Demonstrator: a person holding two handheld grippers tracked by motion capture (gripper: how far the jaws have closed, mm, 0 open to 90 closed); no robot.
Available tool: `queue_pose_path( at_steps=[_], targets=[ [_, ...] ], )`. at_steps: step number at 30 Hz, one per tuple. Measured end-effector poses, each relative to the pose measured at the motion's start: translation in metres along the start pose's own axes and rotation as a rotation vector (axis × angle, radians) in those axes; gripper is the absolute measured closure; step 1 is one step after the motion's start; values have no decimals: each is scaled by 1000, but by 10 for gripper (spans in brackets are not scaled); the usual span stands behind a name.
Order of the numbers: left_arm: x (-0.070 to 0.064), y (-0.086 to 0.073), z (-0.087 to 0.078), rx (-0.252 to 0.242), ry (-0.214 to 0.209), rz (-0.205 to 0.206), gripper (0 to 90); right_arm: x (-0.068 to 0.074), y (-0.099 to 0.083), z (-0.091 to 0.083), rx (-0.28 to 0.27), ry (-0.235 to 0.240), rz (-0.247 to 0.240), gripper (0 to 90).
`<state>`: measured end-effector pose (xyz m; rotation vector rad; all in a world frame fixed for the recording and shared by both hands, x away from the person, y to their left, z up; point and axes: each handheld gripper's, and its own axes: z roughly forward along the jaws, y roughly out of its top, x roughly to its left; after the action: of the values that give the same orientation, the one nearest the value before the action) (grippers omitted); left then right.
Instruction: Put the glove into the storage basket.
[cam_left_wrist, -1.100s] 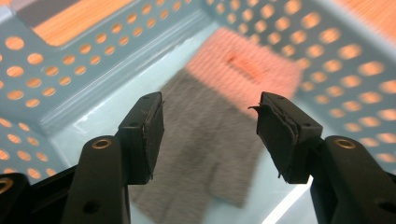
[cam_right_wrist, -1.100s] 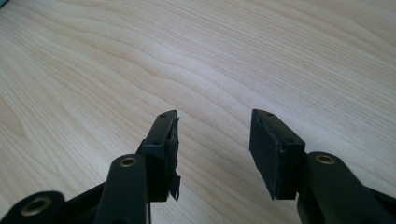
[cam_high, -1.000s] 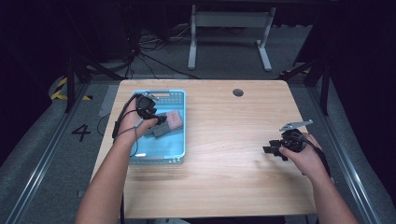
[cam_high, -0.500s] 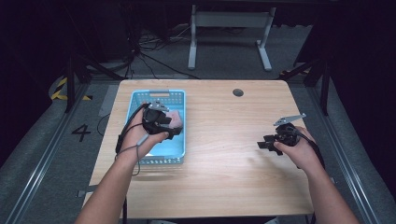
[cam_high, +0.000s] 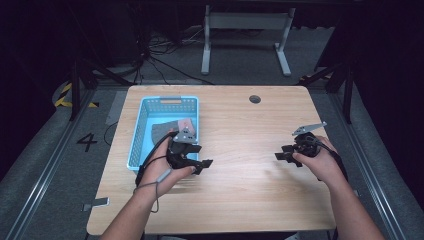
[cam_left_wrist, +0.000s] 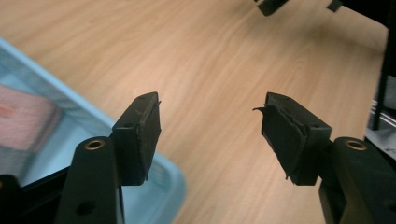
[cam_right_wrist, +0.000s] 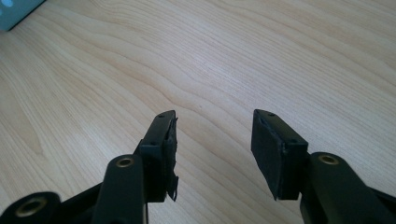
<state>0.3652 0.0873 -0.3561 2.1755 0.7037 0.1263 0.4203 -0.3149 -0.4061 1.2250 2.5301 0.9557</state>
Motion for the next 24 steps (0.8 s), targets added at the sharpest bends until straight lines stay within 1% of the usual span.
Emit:
queue_pose_path(
  at_steps=[1, 2, 3, 5, 6, 7, 10, 13, 18, 21, 22, 24],
  targets=[
    [-3, -1, 3, 5, 3, 5, 376, 0, -1, 0, 4, -1, 1, 511],
    [-5, -2, 5, 3, 7, 3, 373, 0, -2, 0, 6, 0, -1, 511],
    [-7, -3, 8, -2, 10, 11, 372, 0, -2, 0, 6, 1, 0, 511],
    [-9, -6, 11, -12, 4, 4, 369, 0, -4, -1, 6, 0, 3, 510],
    [-10, -7, 12, -8, 3, -2, 369, 0, -4, -1, 7, 0, 2, 509],
    [-10, -9, 13, 13, 3, 6, 366, 0, -5, -1, 8, -1, 0, 507],
    [-11, -15, 16, 26, 4, -7, 361, 0, -7, -1, 18, 7, -2, 488],
    [-13, -21, 23, 40, -9, -13, 352, 0, -9, 0, 30, 8, -3, 488],
    [-16, -33, 35, 53, -28, -3, 337, 0, -10, 0, 33, 6, -11, 485],
    [-20, -39, 39, 53, -35, 12, 336, 0, -10, 1, 32, 4, -11, 483],
    [-22, -42, 41, 50, -44, 14, 339, 0, -10, 1, 33, 4, -11, 483],
    [-25, -46, 43, 50, -62, 15, 396, 0, -11, 2, 33, 2, -11, 483]
  ],
)
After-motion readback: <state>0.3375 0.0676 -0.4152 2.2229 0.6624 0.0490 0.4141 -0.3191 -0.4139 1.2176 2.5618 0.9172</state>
